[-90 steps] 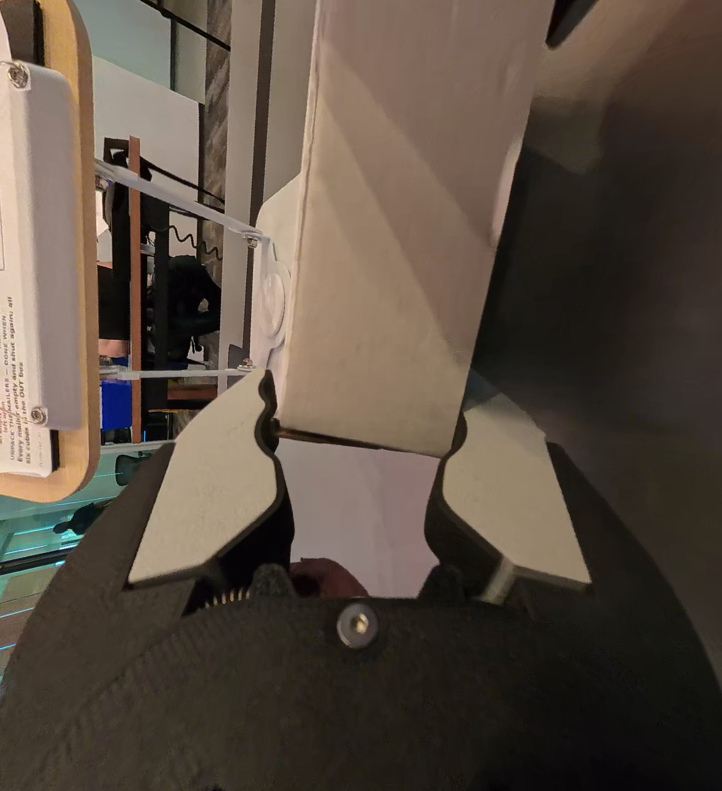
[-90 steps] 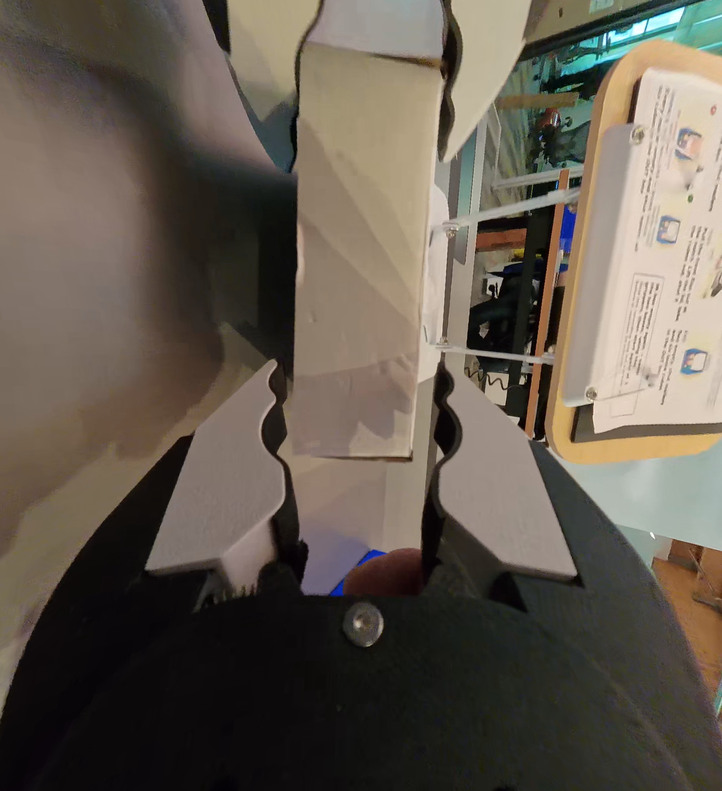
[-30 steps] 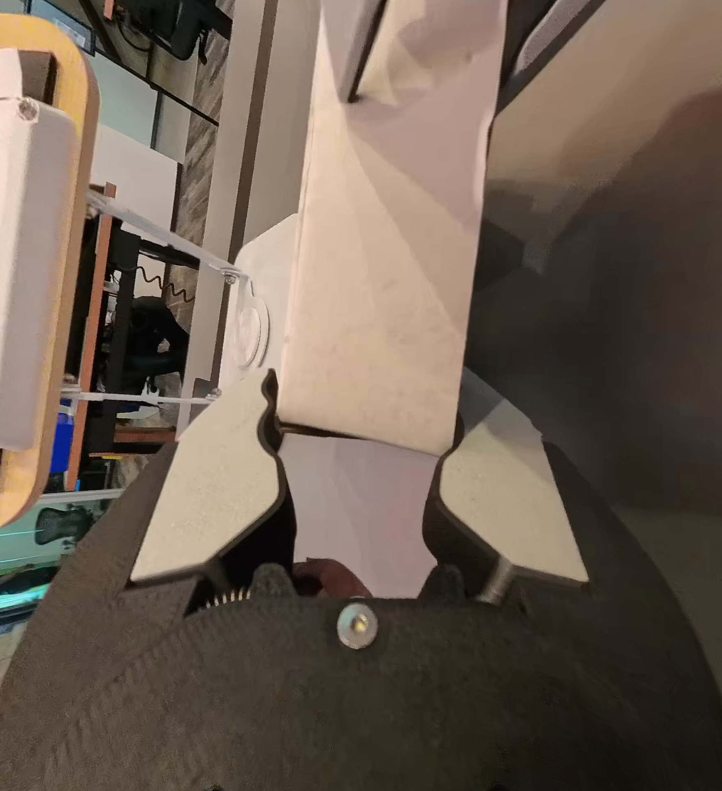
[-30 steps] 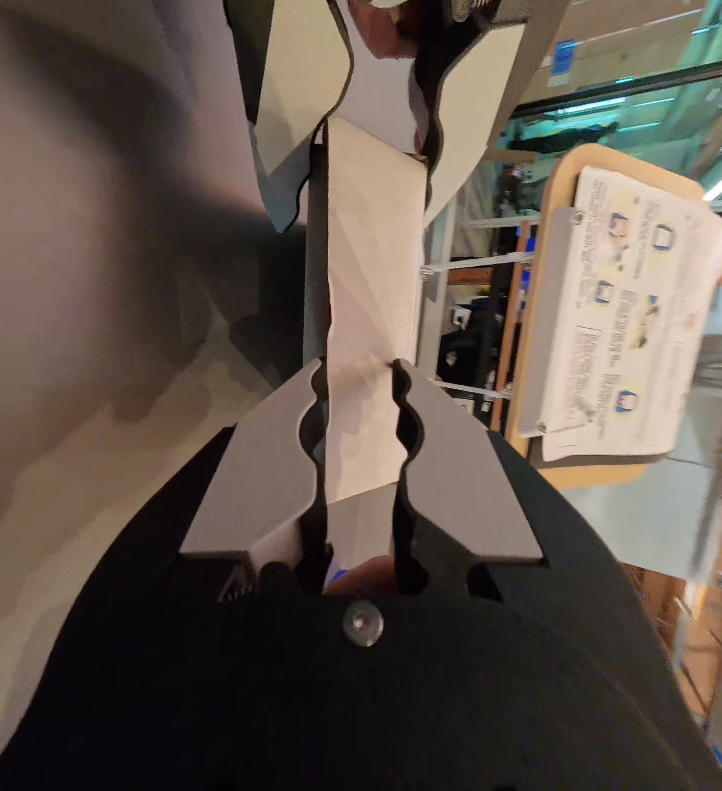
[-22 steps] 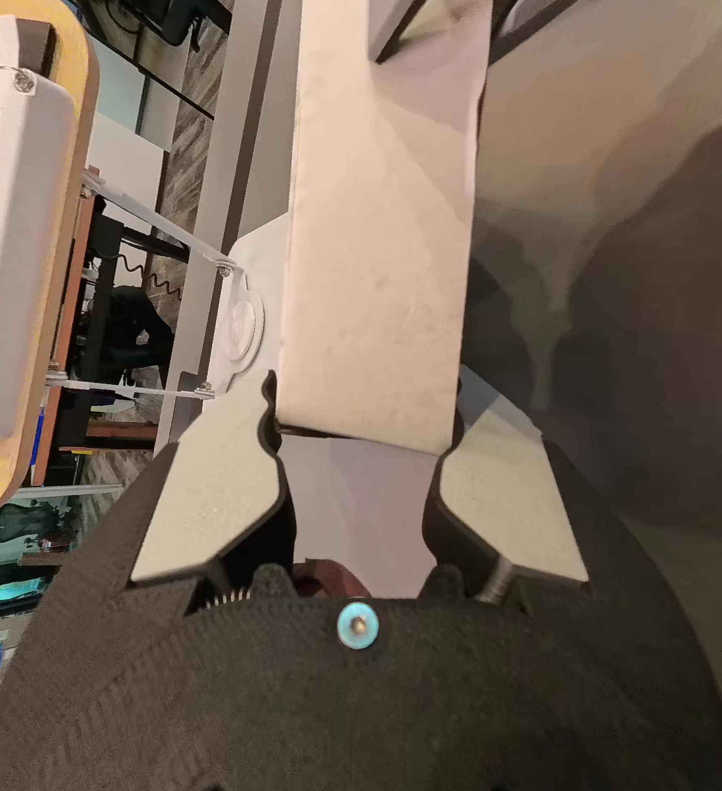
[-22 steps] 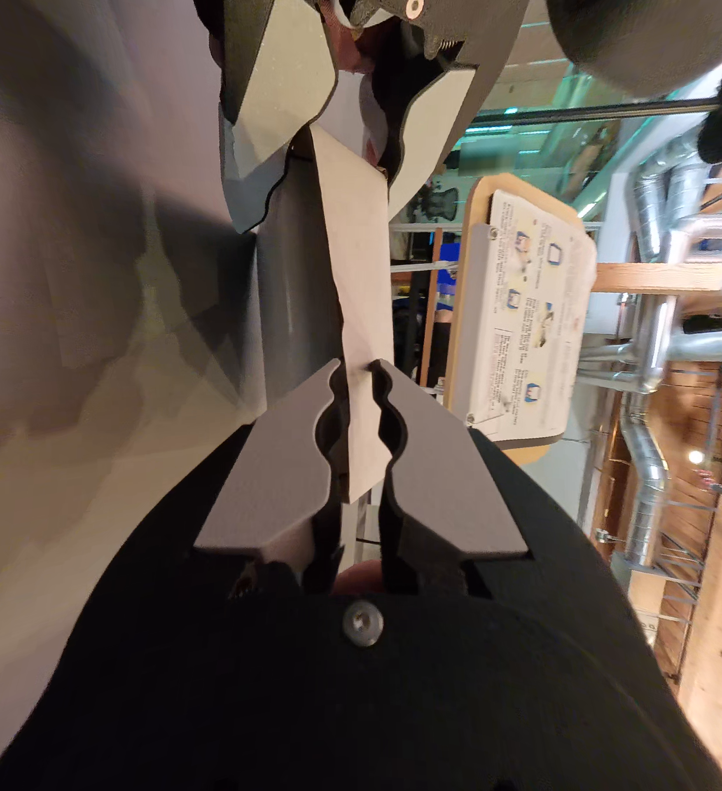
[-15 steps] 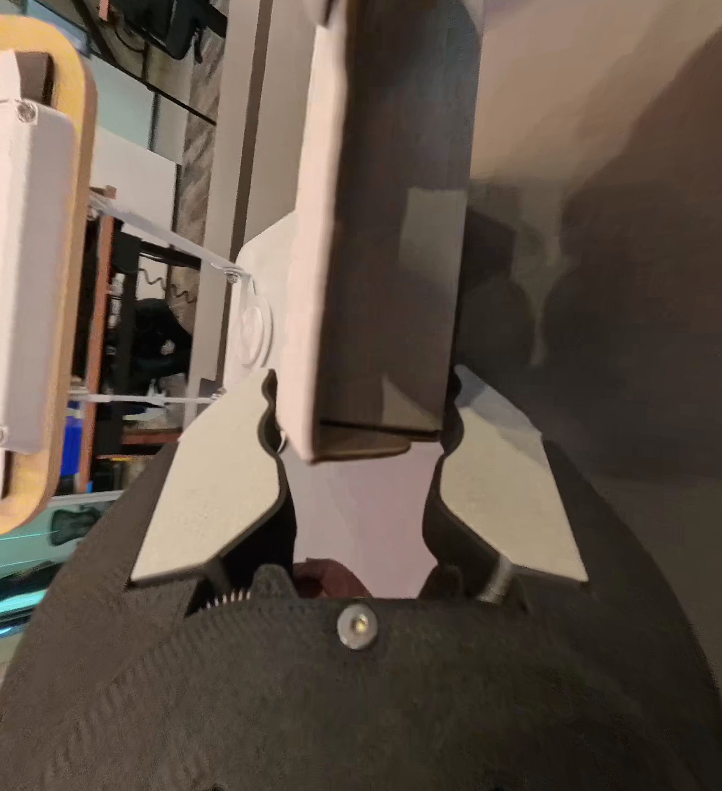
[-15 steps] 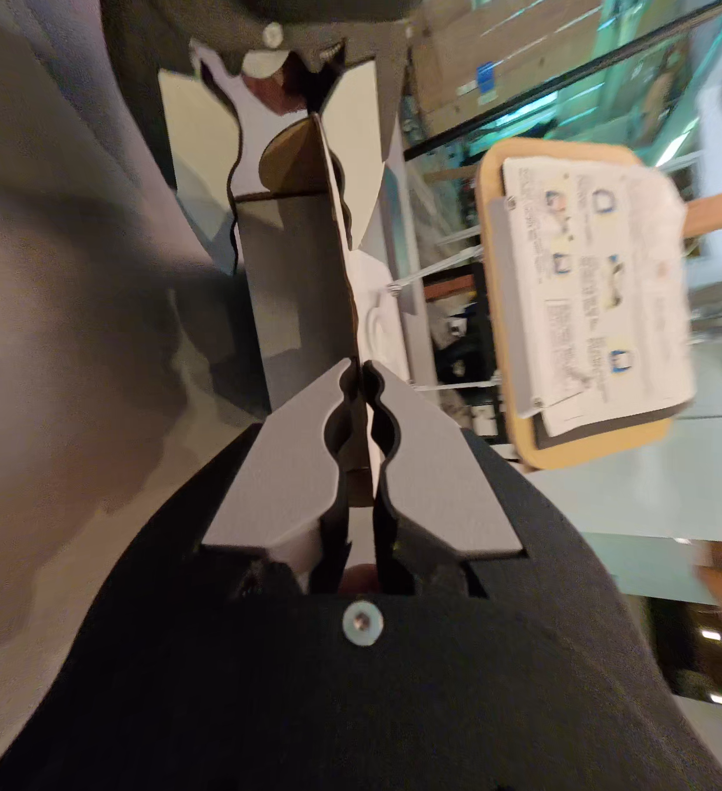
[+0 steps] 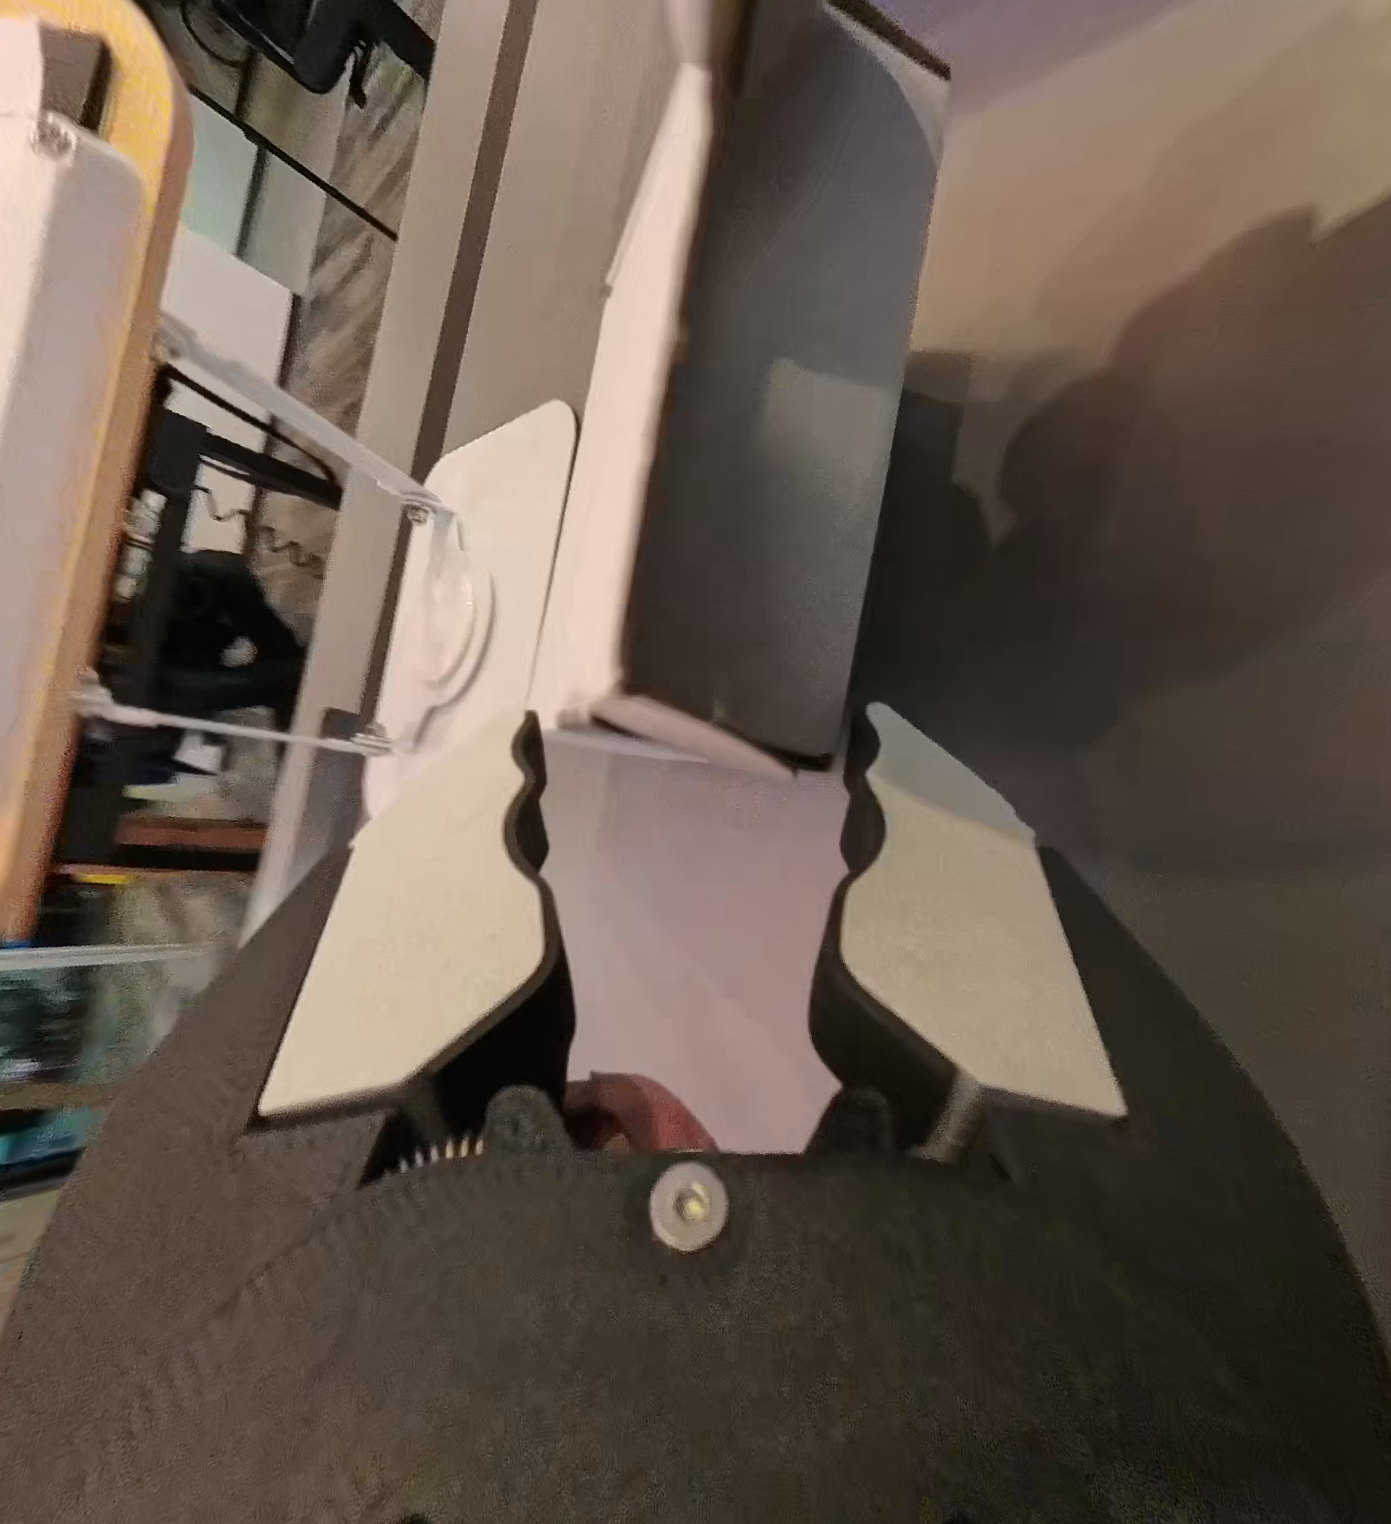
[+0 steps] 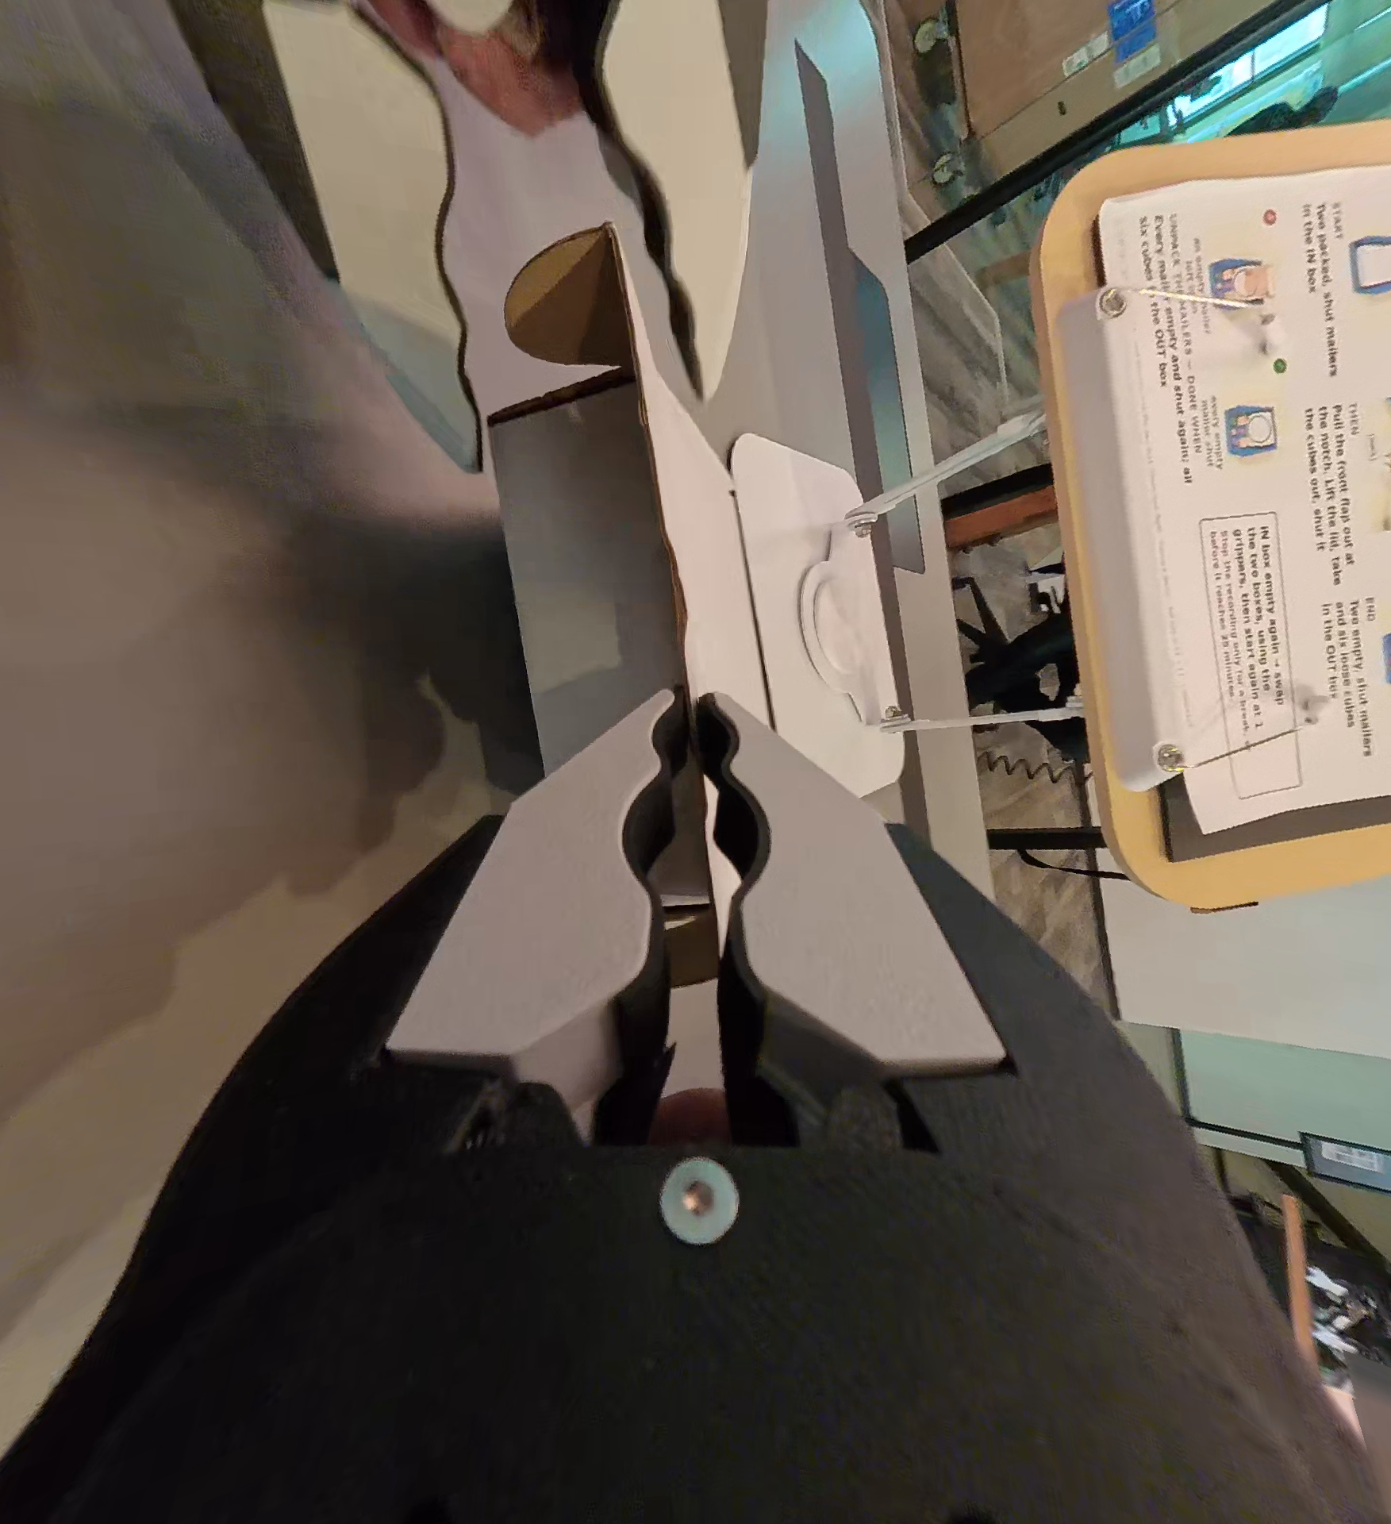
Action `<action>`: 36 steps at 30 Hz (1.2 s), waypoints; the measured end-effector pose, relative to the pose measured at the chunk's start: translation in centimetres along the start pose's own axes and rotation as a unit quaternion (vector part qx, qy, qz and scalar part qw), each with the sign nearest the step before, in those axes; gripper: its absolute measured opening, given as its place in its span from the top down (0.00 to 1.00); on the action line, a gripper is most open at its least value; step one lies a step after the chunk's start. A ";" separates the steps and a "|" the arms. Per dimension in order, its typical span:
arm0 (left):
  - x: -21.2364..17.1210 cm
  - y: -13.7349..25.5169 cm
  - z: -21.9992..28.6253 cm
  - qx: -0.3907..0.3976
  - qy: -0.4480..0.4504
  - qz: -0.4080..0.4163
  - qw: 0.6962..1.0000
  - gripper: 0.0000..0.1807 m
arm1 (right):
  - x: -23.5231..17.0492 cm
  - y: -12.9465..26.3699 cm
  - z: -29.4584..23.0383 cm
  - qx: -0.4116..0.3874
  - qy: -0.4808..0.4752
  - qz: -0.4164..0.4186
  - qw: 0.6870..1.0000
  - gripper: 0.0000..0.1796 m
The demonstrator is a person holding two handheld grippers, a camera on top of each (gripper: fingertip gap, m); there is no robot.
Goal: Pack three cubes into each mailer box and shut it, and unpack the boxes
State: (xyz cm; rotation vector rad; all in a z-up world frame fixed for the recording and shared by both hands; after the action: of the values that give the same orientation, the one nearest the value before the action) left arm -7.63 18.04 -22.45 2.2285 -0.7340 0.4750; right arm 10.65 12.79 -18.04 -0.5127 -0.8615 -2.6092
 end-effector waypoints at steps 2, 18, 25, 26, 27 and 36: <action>-0.2 0.8 -0.9 -0.025 0.081 0.034 0.996 0.61 | -0.2 -0.1 -0.2 0.009 0.001 0.004 1.000 1.00; -0.2 -0.4 0.3 -0.020 0.059 0.040 0.997 0.71 | -0.9 -0.1 -0.1 0.060 -0.045 0.025 0.997 1.00; -0.1 -0.6 0.9 -0.004 0.025 0.034 0.999 0.73 | -1.4 0.1 0.2 0.082 -0.097 0.045 0.991 1.00; -0.1 -0.7 1.1 0.000 0.014 0.032 0.999 0.74 | -1.5 0.1 0.0 0.085 -0.105 0.048 0.990 1.00; -0.2 -0.8 1.2 0.006 -0.007 0.029 1.000 0.74 | -1.6 0.0 -0.1 0.090 -0.111 0.047 0.989 1.00; -0.2 -1.1 2.2 0.015 -0.058 0.019 0.998 0.77 | -2.8 -0.2 -0.3 0.124 -0.175 0.072 0.974 1.00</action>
State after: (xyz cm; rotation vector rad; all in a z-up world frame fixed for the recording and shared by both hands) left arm -6.87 17.13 -24.63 2.2891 -0.8349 0.3790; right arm 13.01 13.30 -19.60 -0.9423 -1.1916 -2.2722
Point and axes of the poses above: each gripper's, where its closed fingertips meet, y back along the fingers, x out of its top, z = x × y across the jaws, the point moved 10 cm from there along y, back along the fingers
